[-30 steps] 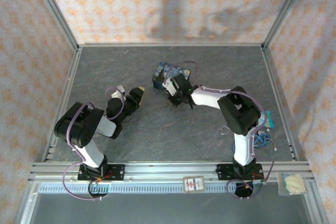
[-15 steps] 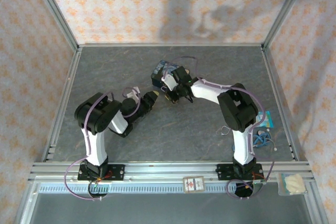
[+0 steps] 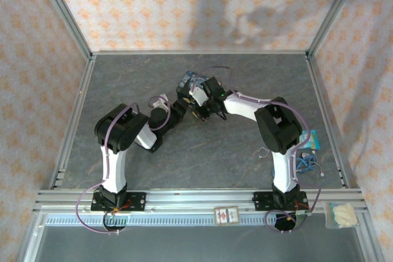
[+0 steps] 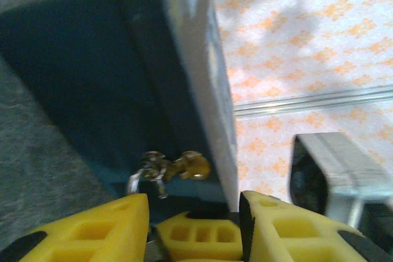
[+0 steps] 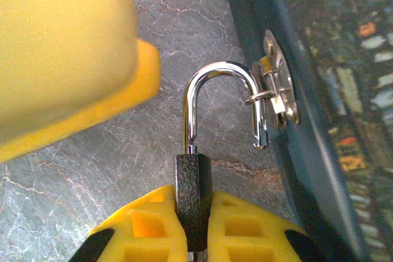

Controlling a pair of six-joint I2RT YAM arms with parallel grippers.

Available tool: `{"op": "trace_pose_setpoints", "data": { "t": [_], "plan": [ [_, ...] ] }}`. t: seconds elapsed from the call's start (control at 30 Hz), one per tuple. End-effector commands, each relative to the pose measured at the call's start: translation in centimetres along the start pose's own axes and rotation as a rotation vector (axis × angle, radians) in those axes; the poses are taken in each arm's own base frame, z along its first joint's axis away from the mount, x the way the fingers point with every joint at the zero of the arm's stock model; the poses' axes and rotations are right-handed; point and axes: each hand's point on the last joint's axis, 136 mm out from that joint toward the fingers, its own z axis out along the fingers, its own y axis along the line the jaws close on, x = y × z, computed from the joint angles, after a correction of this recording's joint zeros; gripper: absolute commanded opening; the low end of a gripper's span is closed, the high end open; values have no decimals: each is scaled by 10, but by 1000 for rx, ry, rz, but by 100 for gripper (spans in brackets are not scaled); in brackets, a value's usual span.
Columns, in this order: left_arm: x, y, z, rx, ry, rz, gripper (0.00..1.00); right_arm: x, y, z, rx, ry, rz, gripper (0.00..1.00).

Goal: Unlock the padlock with the key

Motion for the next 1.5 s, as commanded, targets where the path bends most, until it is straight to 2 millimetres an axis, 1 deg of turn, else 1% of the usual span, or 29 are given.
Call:
{"op": "trace_pose_setpoints", "data": {
  "t": [0.0, 0.17, 0.3, 0.4, 0.53, 0.67, 0.7, 0.77, 0.83, 0.87, 0.9, 0.97, 1.03, 1.1, 1.17, 1.2, 1.23, 1.3, 1.33, 1.4, 1.47],
  "plan": [
    [0, 18, 4, -65, -17, -16, 40, -5, 3, 1, -32, -34, -3, 0],
    [2, 18, 12, -60, -10, -27, 37, -8, 6, -1, -57, -51, 0, 0],
    [3, 17, 19, -53, -4, -28, 30, -7, 8, 0, -64, -47, 1, 0],
    [3, 17, 21, -51, -9, -28, 25, -5, 8, 0, -66, -42, 2, 0],
    [5, 20, 22, -53, -2, -33, 16, -7, 9, -1, -70, -52, 4, 0],
    [6, 23, 21, -53, -5, -39, 2, -11, 7, -5, -54, -62, 18, 0],
    [5, 24, 20, -54, -7, -39, 0, -11, 7, -7, -51, -63, 27, 5],
    [5, 25, 18, -59, -12, -37, 0, -14, 10, -15, -54, -67, 58, 16],
    [4, 25, 17, -63, -17, -32, 0, -17, 12, -28, -52, -77, 98, 28],
    [3, 24, 16, -61, -19, -30, 0, -19, 15, -36, -54, -87, 119, 37],
    [3, 23, 16, -58, -18, -27, 0, -20, 18, -45, -53, -105, 144, 43],
    [3, 22, 16, -59, -17, -23, 0, -22, 20, -62, -43, -142, 192, 46],
    [3, 21, 16, -59, -17, -17, 0, -26, 14, -80, 21, -192, 247, 47],
    [4, 22, 15, -63, -14, -12, 0, -32, 2, -96, 98, -247, 338, 49],
    [3, 21, 15, -63, -15, -9, 0, -37, -22, -107, 226, -303, 443, 54],
    [3, 21, 14, -65, -17, -9, 0, -37, -35, -110, 291, -327, 515, 58],
    [3, 22, 13, -66, -18, -9, 0, -40, -42, -111, 318, -345, 558, 60],
    [2, 22, 12, -68, -23, -8, 0, -45, -57, -107, 355, -380, 628, 60],
    [2, 22, 11, -70, -26, -8, 0, -47, -64, -104, 375, -393, 669, 62],
    [1, 22, 9, -67, -33, -11, 0, -51, -78, -93, 374, -406, 747, 63],
    [0, 23, 9, -71, -36, -12, 0, -54, -87, -82, 355, -418, 810, 63]
  ]
}}
